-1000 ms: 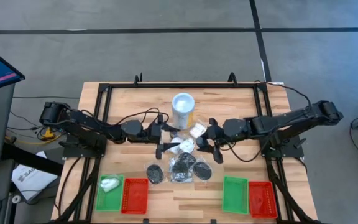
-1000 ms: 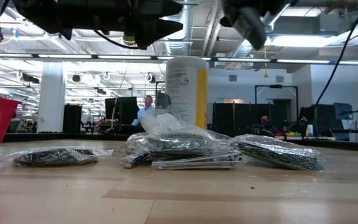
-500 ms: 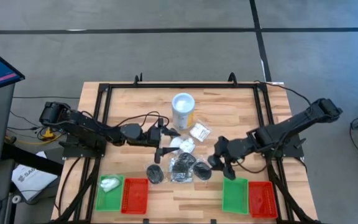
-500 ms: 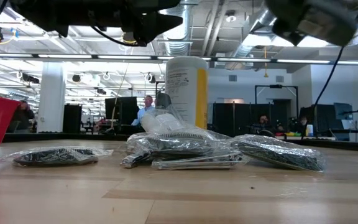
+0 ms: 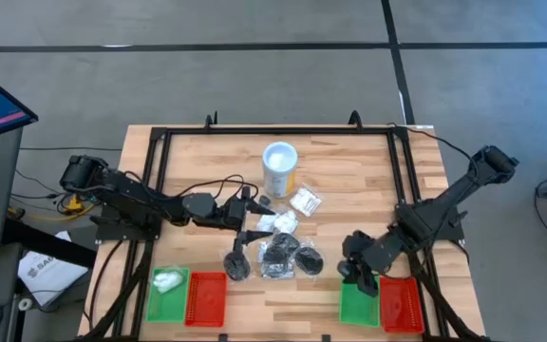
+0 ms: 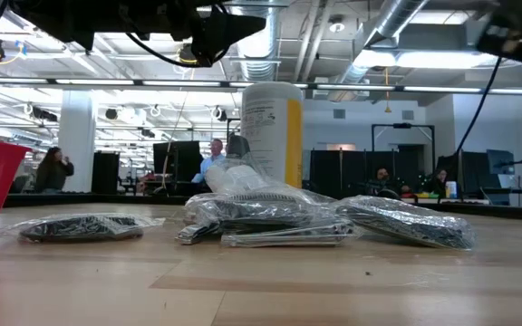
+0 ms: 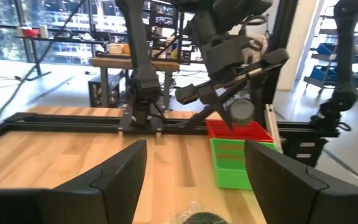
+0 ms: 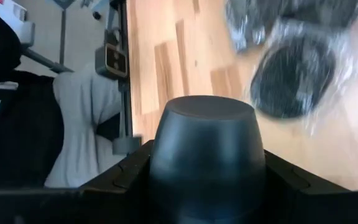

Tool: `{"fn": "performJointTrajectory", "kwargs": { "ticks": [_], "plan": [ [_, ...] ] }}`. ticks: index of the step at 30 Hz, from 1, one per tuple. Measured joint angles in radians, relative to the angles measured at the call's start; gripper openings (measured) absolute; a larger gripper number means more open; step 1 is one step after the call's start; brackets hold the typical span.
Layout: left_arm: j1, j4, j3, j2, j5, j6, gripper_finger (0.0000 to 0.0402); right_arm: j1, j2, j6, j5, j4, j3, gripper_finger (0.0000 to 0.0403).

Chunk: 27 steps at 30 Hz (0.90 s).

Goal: Pick & Place Travel size toiletries
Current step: Put the deodorant into the right red bin

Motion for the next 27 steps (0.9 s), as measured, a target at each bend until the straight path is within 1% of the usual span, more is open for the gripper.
{"fn": "performJointTrajectory", "kwargs": {
  "ticks": [11,19,23,27],
  "plan": [
    [-0.060,0.000,0.000,0.000,0.003,-0.026,0.0260,0.211,0.002,0.330,0.139,-0.074,0.000,0.0192],
    [-0.075,0.000,0.000,0.000,0.003,-0.030,0.0260,0.311,0.010,0.577,0.167,-0.169,0.000,0.0190],
    [-0.075,0.000,0.000,0.000,0.001,-0.030,0.0260,0.357,0.010,0.695,0.168,-0.196,0.000,0.0192],
    [-0.074,0.001,0.000,0.000,-0.002,-0.029,0.0260,0.399,0.042,0.782,0.165,-0.195,0.000,0.0190]
  ]
}}
